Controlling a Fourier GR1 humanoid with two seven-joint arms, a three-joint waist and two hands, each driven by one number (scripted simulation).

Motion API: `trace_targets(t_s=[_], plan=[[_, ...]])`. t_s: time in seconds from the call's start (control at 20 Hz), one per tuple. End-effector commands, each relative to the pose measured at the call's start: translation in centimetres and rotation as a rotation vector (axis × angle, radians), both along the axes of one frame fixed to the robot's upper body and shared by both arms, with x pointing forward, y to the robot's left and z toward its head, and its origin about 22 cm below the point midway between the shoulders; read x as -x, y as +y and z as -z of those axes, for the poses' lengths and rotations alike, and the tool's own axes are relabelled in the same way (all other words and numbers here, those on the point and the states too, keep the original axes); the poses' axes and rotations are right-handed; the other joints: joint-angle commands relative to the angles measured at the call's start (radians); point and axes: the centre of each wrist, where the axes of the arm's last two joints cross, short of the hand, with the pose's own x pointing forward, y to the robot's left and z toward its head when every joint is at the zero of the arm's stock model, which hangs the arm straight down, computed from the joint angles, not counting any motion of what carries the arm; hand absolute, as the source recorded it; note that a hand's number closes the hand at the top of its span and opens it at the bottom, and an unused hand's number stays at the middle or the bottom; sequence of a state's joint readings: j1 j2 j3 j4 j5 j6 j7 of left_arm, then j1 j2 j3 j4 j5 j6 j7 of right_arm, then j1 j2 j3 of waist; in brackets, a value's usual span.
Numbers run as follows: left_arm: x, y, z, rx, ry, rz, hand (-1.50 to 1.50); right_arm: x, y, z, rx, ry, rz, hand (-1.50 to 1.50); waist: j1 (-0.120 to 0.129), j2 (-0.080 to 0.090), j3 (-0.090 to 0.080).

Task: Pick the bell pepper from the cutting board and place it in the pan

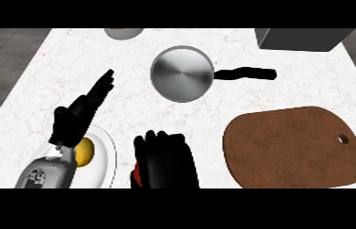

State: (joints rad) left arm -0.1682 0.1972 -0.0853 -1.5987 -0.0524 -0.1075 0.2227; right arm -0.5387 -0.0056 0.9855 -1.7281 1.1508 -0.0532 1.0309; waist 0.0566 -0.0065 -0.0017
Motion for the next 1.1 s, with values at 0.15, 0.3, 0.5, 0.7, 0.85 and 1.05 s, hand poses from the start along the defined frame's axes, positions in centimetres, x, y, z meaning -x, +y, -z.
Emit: trace_targets(t_s=[0.15,0.3,0.5,0.7,0.85,1.05], plan=[[-0.6,0.4,-0.2,0.003,-0.006,-0.002,0.00,-2.3,1.6,-0.8,-0.227,0.000,0.129,1.50,0.003,0.012,0.001],[-0.7,-1.3,-0.6,0.012,0.001,0.004,0.00,-4.7,1.7,-0.5,-0.289,-0.019,0.144,1.50,-0.008,0.013,0.002],[-1.0,0.4,0.7,0.002,0.003,0.005,0.00,-8.7,2.4,1.0,-0.248,-0.045,0.159,1.50,-0.008,0.017,0.001],[-0.8,0.2,-0.2,-0.003,-0.006,-0.011,0.00,-11.9,2.0,2.8,-0.210,-0.075,0.220,1.50,-0.009,0.015,0.001],[-0.1,-0.2,-0.2,0.006,-0.023,-0.003,0.00,-15.4,1.3,2.6,-0.200,-0.132,0.272,1.50,0.007,0.019,0.001],[-1.9,0.1,-1.2,0.003,-0.015,0.002,0.00,-17.1,-0.7,5.9,-0.197,-0.139,0.277,1.50,-0.014,0.021,0.002]])
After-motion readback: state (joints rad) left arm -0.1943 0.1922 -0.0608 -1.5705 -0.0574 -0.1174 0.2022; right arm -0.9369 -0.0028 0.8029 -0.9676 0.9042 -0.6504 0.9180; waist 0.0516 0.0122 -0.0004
